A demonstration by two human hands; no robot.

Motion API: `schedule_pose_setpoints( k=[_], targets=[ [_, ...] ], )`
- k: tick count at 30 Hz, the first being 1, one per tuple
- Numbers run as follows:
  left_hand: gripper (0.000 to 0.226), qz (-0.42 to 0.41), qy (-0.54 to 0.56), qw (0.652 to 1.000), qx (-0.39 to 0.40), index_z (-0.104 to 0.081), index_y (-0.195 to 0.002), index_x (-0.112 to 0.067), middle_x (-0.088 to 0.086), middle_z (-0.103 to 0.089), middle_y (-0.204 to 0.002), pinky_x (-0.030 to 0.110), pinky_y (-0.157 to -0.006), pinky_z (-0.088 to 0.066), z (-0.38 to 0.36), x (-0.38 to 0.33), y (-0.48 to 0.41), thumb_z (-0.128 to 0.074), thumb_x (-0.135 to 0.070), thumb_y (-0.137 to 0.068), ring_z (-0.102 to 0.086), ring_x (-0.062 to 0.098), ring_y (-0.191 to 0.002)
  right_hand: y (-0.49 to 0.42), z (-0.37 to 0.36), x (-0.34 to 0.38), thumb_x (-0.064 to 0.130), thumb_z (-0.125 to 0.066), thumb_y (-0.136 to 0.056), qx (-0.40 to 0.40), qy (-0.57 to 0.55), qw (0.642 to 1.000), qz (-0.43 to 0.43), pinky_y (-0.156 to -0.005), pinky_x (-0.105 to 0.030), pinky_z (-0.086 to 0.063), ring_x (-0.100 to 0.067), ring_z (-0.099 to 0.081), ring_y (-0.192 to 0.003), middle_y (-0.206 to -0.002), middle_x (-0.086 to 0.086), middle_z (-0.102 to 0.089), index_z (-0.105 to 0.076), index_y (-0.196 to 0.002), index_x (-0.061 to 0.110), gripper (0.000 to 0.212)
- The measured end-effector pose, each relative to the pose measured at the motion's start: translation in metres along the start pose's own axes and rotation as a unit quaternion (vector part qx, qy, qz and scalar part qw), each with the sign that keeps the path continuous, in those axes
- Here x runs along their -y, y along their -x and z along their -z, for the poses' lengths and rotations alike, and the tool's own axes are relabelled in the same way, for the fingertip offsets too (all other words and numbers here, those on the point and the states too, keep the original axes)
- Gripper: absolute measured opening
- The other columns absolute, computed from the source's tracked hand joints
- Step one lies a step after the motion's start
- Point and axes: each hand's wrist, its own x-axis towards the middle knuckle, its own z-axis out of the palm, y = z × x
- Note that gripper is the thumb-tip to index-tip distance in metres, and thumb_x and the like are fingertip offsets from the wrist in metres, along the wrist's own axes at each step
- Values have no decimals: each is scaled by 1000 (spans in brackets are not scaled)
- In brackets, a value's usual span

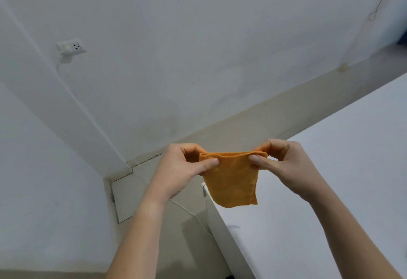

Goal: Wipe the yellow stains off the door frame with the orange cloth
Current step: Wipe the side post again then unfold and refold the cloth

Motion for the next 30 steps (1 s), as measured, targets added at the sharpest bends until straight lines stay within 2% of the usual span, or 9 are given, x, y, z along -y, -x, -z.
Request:
schedule_pose_setpoints(
  k=[4, 8, 15, 18, 22, 24, 27, 30],
  targets=[
    [12, 17, 36, 999, 13, -84, -92, -6, 11, -84, -91, 34, -89, -68, -3, 7, -7, -85, -18, -92, -83, 25, -93, 0, 15, -13, 28, -80, -86, 23, -5, 999, -28, -86, -54, -62, -27, -76, -85, -83, -7, -77, -78, -84, 16, 12],
    [17, 55, 81, 993, 64, -83, -99, -1, 12, -81, -93, 28, -88, -66, -12, 20, -22, -78, -17, -97, -80, 21, -94, -2, 25, -26, 25, -85, -82, 5, 24, 999, -39, -82, -53, -62, -24, -76, -78, -79, -6, -77, -76, -78, 15, 14],
    [21, 77, 85, 985, 129, -79, -107, -4, 2, -79, -92, 26, -90, -66, -44, 40, -61, -60, -13, -111, -76, 12, -94, -17, 46, -51, 28, -87, -79, 0, 43, 996, -72, -76, -42, -66, -23, -76, -74, -76, -5, -75, -72, -77, 9, 25],
    [21, 61, 63, 989, 119, -76, -107, -6, -3, -77, -90, 26, -89, -66, -55, 39, -83, -58, -16, -113, -76, 10, -92, -33, 58, -64, 25, -85, -83, 3, 17, 995, -100, -83, -45, -65, -27, -76, -81, -82, -11, -76, -73, -84, 5, 23],
    [18, 18, 33, 997, 63, -76, -103, -9, 4, -74, -94, 33, -95, -66, -62, 25, -114, -63, -20, -111, -74, 14, -95, -58, 72, -71, 17, -78, -91, -13, -13, 994, -109, -93, -48, -62, -27, -78, -91, -93, -13, -79, -74, -98, 5, 14],
    [16, -9, 41, 998, 42, -77, -101, -13, 3, -75, -94, 34, -97, -65, -63, 18, -123, -66, -20, -109, -74, 13, -96, -66, 76, -70, 15, -76, -93, -36, -2, 995, -90, -91, -42, -62, -24, -78, -92, -94, -10, -79, -75, -99, 9, 9],
    [11, -39, 62, 997, 15, -79, -99, -18, -3, -79, -94, 31, -100, -63, -66, 17, -122, -71, -17, -106, -76, 10, -96, -65, 75, -72, 11, -75, -93, -78, 11, 995, -53, -82, -23, -59, -12, -76, -88, -92, -4, -79, -76, -98, 11, 5],
    [7, -45, 37, 998, 8, -79, -98, -15, -11, -79, -87, 19, -91, -58, -77, 40, -108, -76, -11, -102, -73, 1, -88, -48, 65, -94, 7, -75, -92, -97, 39, 993, -46, -77, -16, -55, -5, -72, -87, -93, 0, -78, -78, -96, 12, 7]
  ],
)
